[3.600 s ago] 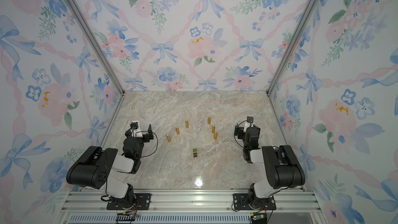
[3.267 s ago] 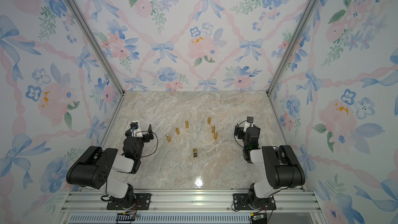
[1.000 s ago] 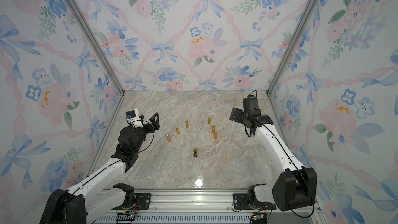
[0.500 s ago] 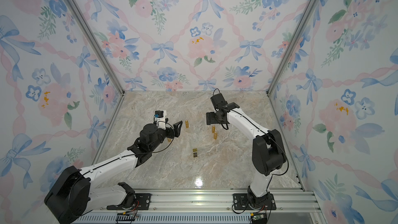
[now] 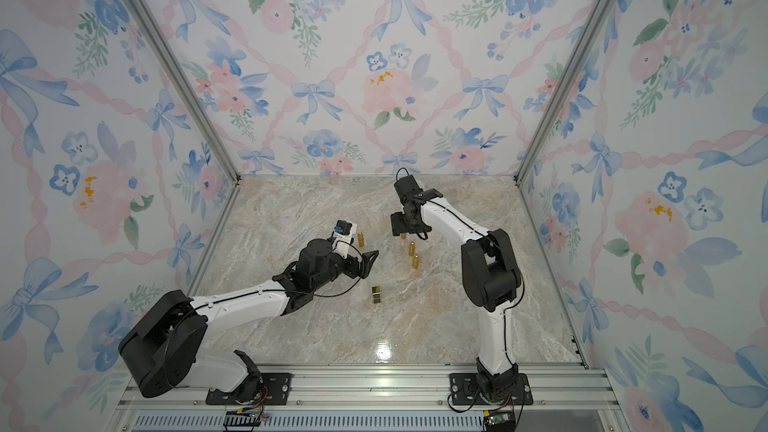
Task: Open the lipstick cap
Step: Pick up the lipstick at the center of the board.
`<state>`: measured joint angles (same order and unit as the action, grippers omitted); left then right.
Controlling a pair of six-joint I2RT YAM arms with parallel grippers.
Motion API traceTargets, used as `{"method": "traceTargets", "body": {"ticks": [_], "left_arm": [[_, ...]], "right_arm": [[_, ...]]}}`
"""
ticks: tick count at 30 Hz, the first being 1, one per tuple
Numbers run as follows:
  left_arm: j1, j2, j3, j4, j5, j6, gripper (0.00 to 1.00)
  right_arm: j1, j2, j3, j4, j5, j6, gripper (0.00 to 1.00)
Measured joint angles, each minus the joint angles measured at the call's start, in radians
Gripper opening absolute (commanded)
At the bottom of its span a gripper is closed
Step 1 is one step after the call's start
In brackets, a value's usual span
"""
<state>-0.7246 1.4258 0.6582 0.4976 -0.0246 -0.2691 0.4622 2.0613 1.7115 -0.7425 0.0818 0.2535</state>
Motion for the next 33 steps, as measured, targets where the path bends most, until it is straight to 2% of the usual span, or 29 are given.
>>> {"method": "traceTargets", "body": {"ticks": [10, 12, 31, 33], "left_arm": [[-0.002, 0.01, 0.024, -0.024, -0.006, 0.005, 0.98], [-0.002, 0.012, 0.034, -0.025, -0.014, 0.005, 0.98], [-0.002, 0.021, 0.042, -0.039, -0.069, 0.004, 0.98], [-0.002, 0.025, 0.043, -0.045, -0.072, 0.004, 0.98]], "right_arm": [[0.007, 0.111, 0.099, -0.021, 0.008, -0.01, 0.58], [0.01, 0.121, 0.106, -0.027, 0.009, -0.012, 0.52], [0.012, 0.189, 0.142, -0.054, 0.035, -0.023, 0.33], [0.012, 0.191, 0.143, -0.054, 0.035, -0.025, 0.28]]}}
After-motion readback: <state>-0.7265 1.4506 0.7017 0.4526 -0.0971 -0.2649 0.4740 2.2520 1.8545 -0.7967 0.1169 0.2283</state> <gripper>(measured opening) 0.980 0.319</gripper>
